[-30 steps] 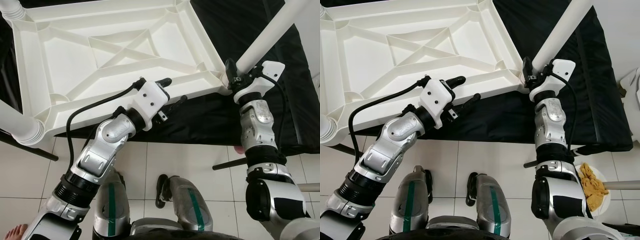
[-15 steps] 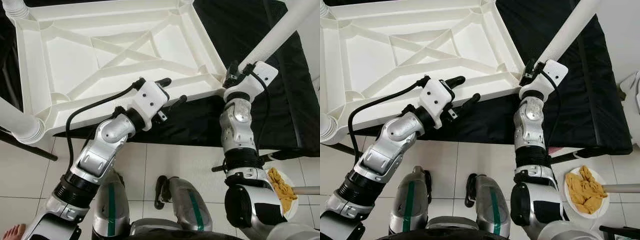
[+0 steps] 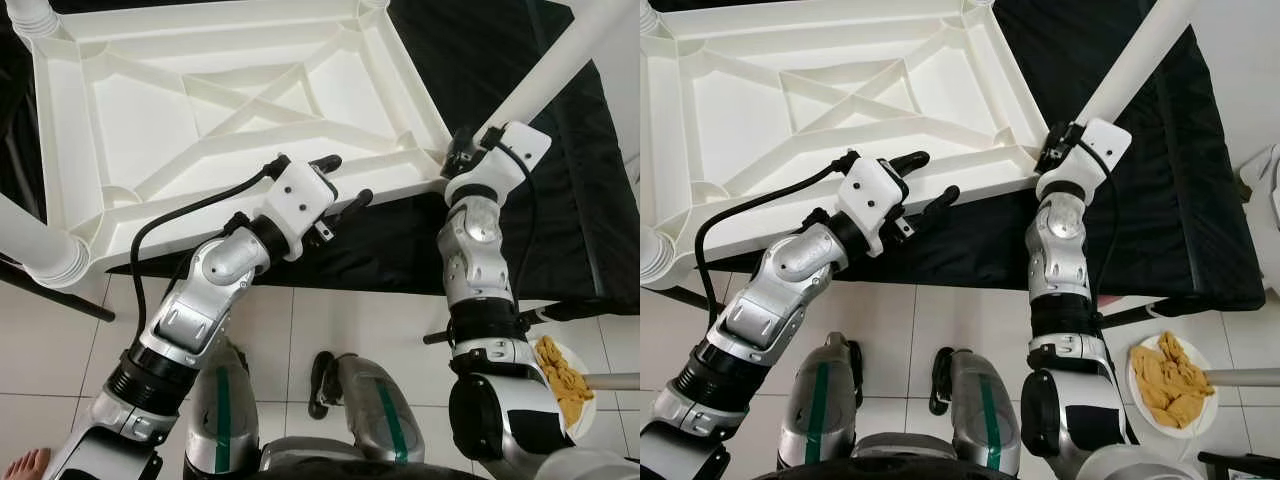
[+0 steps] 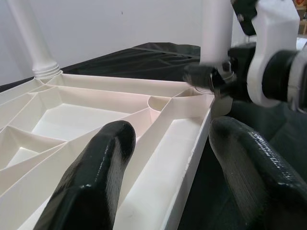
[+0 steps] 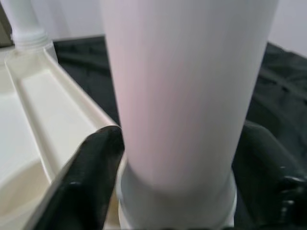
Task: Building children table
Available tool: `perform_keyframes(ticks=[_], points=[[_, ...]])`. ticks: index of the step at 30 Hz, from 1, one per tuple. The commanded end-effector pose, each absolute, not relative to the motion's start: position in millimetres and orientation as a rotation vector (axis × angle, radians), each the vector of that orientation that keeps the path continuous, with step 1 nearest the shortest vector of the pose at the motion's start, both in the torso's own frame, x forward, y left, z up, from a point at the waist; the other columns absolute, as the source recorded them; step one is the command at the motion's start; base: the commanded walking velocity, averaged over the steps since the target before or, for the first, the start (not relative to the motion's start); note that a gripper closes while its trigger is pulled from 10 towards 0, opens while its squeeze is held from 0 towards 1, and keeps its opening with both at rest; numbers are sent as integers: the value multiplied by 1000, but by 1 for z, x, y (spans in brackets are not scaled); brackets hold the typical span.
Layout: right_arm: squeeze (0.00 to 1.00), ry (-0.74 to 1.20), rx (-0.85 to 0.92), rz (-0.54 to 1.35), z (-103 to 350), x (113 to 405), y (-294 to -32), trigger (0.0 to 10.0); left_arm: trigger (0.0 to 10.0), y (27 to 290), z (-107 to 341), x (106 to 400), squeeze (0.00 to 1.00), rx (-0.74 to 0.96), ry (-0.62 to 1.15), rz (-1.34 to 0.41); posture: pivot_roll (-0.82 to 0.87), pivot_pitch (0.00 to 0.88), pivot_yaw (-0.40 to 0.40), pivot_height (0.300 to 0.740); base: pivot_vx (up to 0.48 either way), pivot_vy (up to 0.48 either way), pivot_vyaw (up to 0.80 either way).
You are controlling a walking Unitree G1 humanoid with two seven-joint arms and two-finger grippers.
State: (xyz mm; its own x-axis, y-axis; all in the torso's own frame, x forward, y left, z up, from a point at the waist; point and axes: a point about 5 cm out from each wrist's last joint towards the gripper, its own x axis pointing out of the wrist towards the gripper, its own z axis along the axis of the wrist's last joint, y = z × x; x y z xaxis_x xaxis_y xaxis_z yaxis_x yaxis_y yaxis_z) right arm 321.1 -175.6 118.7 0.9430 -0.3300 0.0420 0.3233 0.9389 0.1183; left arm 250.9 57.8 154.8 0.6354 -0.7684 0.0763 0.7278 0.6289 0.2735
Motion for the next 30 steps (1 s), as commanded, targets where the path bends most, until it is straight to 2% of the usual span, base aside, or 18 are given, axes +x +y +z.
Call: perform_keyframes(ticks=[1, 8, 9, 10, 11, 18, 19, 30], points=[[1000, -48, 105, -324, 115, 320, -180, 10000, 10000, 54, 154, 248, 0, 239, -185, -904, 109, 71, -116, 740, 0, 0, 0], [1000, -61, 75, -305, 117, 321, -192, 10000, 10000, 54, 154, 248, 0, 237, -187, -903, 105, 78, -119, 740, 0, 0, 0], [694, -62, 68, -287, 118, 322, -197, 10000, 10000, 53, 154, 248, 0, 235, -187, -903, 103, 79, -119, 740, 0, 0, 0], [694, -61, 65, -275, 118, 323, -200, 10000, 10000, 53, 154, 248, 0, 235, -187, -902, 103, 79, -119, 740, 0, 0, 0], [0, -64, 52, -243, 120, 325, -202, 10000, 10000, 53, 154, 248, 0, 235, -187, -902, 102, 80, -119, 740, 0, 0, 0], [0, -88, 30, -35, 129, 333, -203, 10000, 10000, 53, 155, 248, 0, 236, -189, -902, 101, 84, -115, 740, 0, 0, 0], [0, -102, 10, 92, 133, 335, -200, 10000, 10000, 54, 155, 249, 0, 237, -188, -903, 101, 85, -116, 740, 0, 0, 0], [0, -107, -26, 324, 144, 339, -208, 10000, 10000, 54, 156, 249, 0, 241, -189, -905, 106, 90, -109, 740, 0, 0, 0]])
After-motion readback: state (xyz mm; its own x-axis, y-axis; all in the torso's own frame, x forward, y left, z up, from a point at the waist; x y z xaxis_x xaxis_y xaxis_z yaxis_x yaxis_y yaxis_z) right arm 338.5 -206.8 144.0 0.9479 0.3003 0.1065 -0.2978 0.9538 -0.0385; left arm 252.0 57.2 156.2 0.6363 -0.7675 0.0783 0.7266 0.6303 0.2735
